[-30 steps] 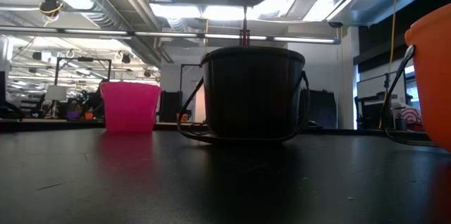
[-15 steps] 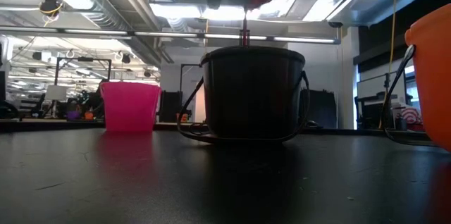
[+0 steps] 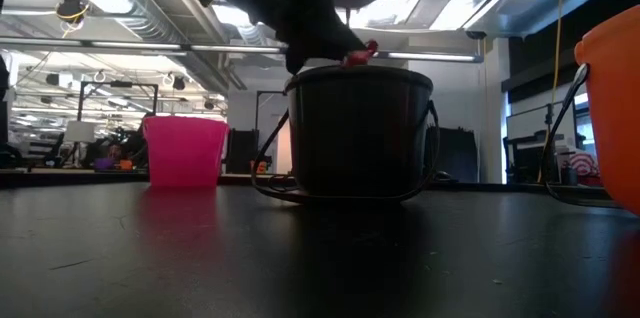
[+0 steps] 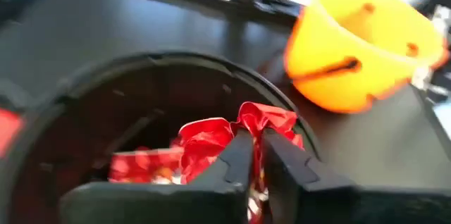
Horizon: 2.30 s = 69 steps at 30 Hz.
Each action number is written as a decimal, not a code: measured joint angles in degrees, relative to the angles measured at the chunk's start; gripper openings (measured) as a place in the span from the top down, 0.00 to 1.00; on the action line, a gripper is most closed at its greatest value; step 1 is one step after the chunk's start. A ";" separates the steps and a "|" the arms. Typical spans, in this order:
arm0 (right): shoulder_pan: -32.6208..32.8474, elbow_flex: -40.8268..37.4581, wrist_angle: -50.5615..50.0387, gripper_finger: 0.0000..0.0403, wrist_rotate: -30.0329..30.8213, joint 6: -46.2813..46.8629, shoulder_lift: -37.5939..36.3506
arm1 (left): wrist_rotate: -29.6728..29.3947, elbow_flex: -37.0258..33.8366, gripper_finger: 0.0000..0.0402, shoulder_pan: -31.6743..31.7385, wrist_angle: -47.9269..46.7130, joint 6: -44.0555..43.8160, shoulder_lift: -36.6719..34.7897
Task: Organize candy in baskets
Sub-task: Put the red candy into the black bucket, then put the orange gummy into the pink bucket
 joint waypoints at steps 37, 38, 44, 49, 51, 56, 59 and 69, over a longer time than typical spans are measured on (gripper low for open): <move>-0.33 0.00 0.20 0.54 -0.59 -0.59 0.00 | -17.94 11.91 0.69 -58.81 -52.80 -56.07 -2.17; -0.33 0.00 0.18 0.54 -0.59 -0.59 0.00 | -18.05 11.91 0.69 -59.43 -52.66 -56.45 -1.01; -0.33 0.00 0.20 0.54 -0.61 -0.57 0.00 | -11.07 11.91 0.69 -61.13 -52.67 -60.01 6.78; -0.33 0.00 0.20 0.54 -0.63 -0.52 0.00 | -7.68 11.91 0.69 -61.05 -52.47 -60.76 10.20; -0.33 0.00 0.21 0.54 -0.64 -0.51 0.00 | -7.69 11.91 0.69 -61.05 -52.42 -60.79 10.79; -0.33 0.00 0.24 0.54 -0.68 -0.46 0.00 | -7.84 11.91 0.69 -61.09 -52.88 -60.79 11.11; -0.33 0.00 0.24 0.54 -0.73 -0.44 0.00 | -8.13 11.91 0.69 -61.05 -54.89 -62.10 11.11; -0.33 0.00 0.25 0.54 -1.90 -0.04 0.00 | -10.54 9.01 0.69 -61.07 -53.42 -63.56 11.29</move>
